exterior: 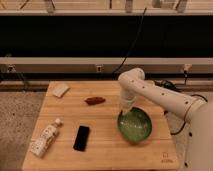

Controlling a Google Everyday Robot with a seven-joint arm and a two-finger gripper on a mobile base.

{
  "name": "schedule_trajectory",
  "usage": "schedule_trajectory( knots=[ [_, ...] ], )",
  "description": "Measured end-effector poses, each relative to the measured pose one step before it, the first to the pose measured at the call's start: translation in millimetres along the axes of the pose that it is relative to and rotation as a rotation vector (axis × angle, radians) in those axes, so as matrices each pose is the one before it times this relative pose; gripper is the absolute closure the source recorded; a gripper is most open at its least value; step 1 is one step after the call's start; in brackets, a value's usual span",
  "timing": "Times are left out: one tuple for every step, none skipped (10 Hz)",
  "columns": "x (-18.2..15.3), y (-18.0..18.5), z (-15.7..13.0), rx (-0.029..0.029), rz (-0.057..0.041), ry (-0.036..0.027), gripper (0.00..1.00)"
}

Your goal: Drag the ceramic bowl in a circle

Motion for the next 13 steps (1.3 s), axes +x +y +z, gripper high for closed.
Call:
schedule_trajectory(
  knots=[
    [0.24, -1.23, -1.05, -0.00322, -0.00964, 0.00004, 0.99],
    [-0.73, -0.15, 0.18, -0.00468, -0.00728, 0.00044, 0.99],
    [-9.2, 0.79, 1.13, -0.01349, -0.02955, 0.00017, 0.99],
    [-6.92, -2.13, 0.54, -0.00814, -0.01866, -0.00087, 0.99],
    [-5.83, -2.69, 0.23, -0.00602, -0.01865, -0.00014, 0.99],
    [-0.78, -0.33, -0.92, -0.00489, -0.01118, -0.00036, 0.99],
    [2.05, 4.53, 0.49, -0.0055, -0.00057, -0.00144, 0.99],
    [2.85, 7.08, 0.55, -0.00521, 0.00163, -0.00214, 0.99],
    [2.22, 4.34, 0.11, -0.001, 0.00588, -0.00218, 0.99],
    [5.05, 5.44, -0.99, 0.00011, 0.01522, -0.00129, 0.99],
    [2.53, 1.79, -0.65, -0.00308, 0.00305, -0.00035, 0.99],
    [1.47, 2.06, 0.05, -0.00223, -0.00031, -0.0019, 0.99],
    [6.8, 7.76, 0.39, -0.00472, 0.00576, 0.00046, 0.99]
  ],
)
